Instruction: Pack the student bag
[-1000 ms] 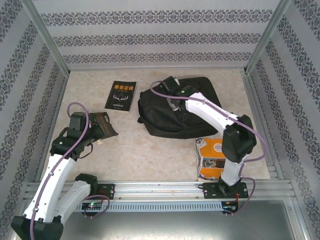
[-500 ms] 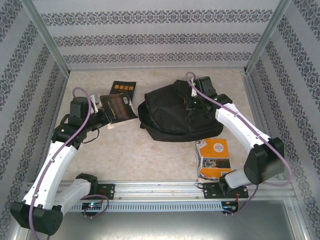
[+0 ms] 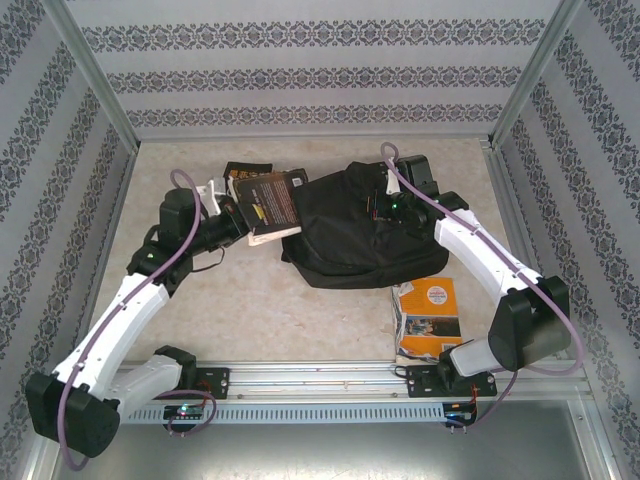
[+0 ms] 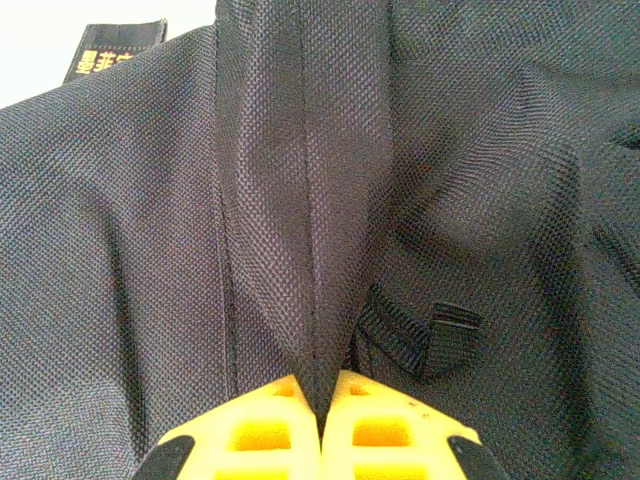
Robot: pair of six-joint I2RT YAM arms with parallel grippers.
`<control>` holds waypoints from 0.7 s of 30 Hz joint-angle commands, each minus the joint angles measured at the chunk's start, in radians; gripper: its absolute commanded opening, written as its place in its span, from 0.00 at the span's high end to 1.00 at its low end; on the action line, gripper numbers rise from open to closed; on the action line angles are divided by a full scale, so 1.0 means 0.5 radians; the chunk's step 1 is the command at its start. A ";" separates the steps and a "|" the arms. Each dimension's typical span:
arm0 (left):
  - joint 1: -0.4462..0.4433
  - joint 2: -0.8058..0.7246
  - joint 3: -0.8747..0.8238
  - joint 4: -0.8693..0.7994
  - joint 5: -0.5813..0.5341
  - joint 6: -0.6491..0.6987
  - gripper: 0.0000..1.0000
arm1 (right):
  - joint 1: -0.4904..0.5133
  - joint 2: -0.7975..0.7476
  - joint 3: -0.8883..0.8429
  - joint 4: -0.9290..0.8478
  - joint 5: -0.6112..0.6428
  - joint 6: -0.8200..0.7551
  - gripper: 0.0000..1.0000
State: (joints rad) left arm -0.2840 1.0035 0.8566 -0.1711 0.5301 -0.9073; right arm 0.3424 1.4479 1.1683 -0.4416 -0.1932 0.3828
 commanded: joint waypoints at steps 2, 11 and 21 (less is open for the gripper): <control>-0.037 0.076 -0.163 0.964 0.306 -0.544 1.00 | 0.025 -0.096 0.052 0.007 -0.043 0.022 0.60; -0.109 0.326 -0.287 1.609 0.397 -0.932 1.00 | 0.252 -0.251 0.208 -0.123 -0.084 0.059 0.35; -0.191 0.483 -0.256 1.660 0.391 -0.901 1.00 | 0.418 -0.071 0.443 -0.318 0.061 0.008 0.27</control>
State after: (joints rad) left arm -0.3561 1.2373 0.6937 0.4988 0.6815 -1.3415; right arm 0.5541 1.3952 1.3659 -0.5468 -0.2234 0.4015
